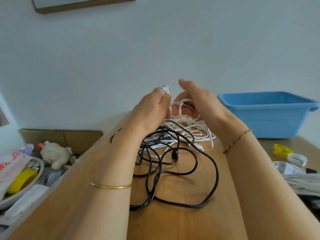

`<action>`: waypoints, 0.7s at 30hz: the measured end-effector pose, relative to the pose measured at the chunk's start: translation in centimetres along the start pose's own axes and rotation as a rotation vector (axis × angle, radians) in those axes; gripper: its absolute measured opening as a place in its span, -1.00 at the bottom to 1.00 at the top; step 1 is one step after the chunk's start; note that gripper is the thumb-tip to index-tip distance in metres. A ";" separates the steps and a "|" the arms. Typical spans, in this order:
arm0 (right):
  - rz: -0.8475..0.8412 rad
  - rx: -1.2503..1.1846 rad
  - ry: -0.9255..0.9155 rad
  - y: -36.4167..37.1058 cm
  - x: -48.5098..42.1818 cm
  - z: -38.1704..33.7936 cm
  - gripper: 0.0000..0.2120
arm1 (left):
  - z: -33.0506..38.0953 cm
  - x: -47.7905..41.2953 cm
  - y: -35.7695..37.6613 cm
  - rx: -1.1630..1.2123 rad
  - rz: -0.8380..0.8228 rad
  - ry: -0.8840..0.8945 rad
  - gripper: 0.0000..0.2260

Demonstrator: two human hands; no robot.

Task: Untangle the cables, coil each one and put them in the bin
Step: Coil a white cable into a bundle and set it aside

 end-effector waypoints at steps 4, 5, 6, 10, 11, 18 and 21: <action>0.041 -0.273 0.108 -0.2 -1.2 1.2 -0.49 | 0.3 0.6 -0.1 0.198 -0.192 -0.057 -0.72; 0.048 -0.334 0.125 -0.5 -1.4 1.4 -0.51 | 0.3 0.6 -0.2 0.172 -0.201 -0.056 -0.74; 0.048 -0.379 0.137 -0.8 -1.4 1.5 -0.54 | 0.3 0.6 -0.3 0.122 -0.189 -0.054 -0.78; 0.053 -0.335 0.173 -1.5 -1.7 2.0 -0.72 | -0.4 0.4 -0.3 -0.137 -0.119 -0.045 -0.74; 0.061 -0.274 0.175 -1.5 -1.8 2.2 -0.78 | -0.4 0.3 -0.3 -0.226 -0.082 -0.032 -0.78; -0.022 0.219 0.047 -2.4 -1.4 2.7 -0.89 | -0.8 0.4 -2.6 -0.493 0.272 -0.118 -0.77; -0.068 0.158 -0.056 -2.4 -0.7 1.9 -0.80 | -1.4 0.6 -2.9 -0.498 0.224 -0.133 -0.88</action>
Point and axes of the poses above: each hand's wrist, its own x-axis away from the middle knuckle, its own y-axis out of the palm, z = x × y, the point moved 3 cm from there along -x, towards the middle knuckle, and after that the axes turned 12 degrees about y, right-handed, at the moved point
